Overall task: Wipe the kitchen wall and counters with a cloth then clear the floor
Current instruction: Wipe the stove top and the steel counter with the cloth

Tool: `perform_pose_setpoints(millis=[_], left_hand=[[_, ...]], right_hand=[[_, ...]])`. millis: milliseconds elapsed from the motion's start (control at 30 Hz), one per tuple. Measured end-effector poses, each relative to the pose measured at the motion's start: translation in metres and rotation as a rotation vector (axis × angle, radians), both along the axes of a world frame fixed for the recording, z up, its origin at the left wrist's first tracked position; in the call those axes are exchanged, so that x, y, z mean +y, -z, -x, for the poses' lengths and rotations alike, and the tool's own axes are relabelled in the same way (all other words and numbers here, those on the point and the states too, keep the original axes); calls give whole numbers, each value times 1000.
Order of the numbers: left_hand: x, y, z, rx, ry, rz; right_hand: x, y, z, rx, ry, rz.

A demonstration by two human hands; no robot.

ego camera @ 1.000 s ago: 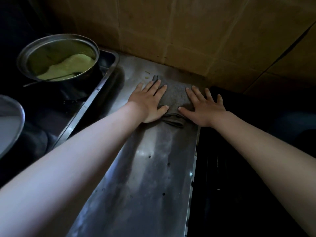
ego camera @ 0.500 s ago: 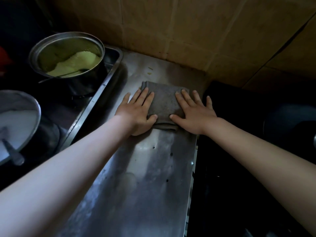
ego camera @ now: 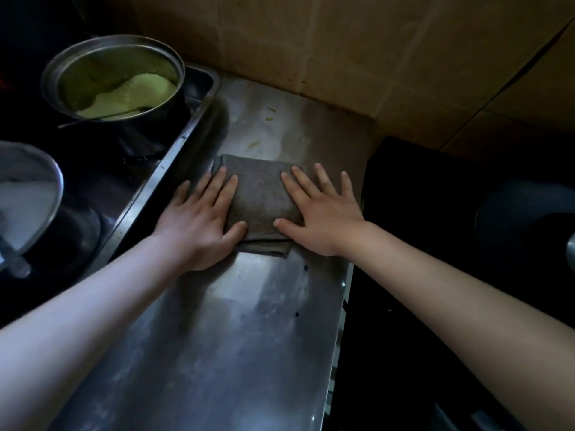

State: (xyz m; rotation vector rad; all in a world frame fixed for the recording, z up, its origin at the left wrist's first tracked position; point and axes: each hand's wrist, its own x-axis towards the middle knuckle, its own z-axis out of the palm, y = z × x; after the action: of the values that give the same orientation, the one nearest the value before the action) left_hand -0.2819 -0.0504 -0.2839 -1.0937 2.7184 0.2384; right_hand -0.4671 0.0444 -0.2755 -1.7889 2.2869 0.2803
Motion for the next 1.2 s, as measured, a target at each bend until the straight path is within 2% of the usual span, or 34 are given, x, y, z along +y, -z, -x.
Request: perform_pose_setpoints(millis=[567, 1000, 1200], left_hand=[[-49, 4, 33, 63, -62, -35], [-93, 3, 73, 99, -48, -19], [-107, 1, 101, 47, -23, 6]], right_hand=[[-60, 0, 37, 32, -22, 15], [-103, 0, 67, 81, 54, -5], [-107, -2, 88, 80, 125, 17]])
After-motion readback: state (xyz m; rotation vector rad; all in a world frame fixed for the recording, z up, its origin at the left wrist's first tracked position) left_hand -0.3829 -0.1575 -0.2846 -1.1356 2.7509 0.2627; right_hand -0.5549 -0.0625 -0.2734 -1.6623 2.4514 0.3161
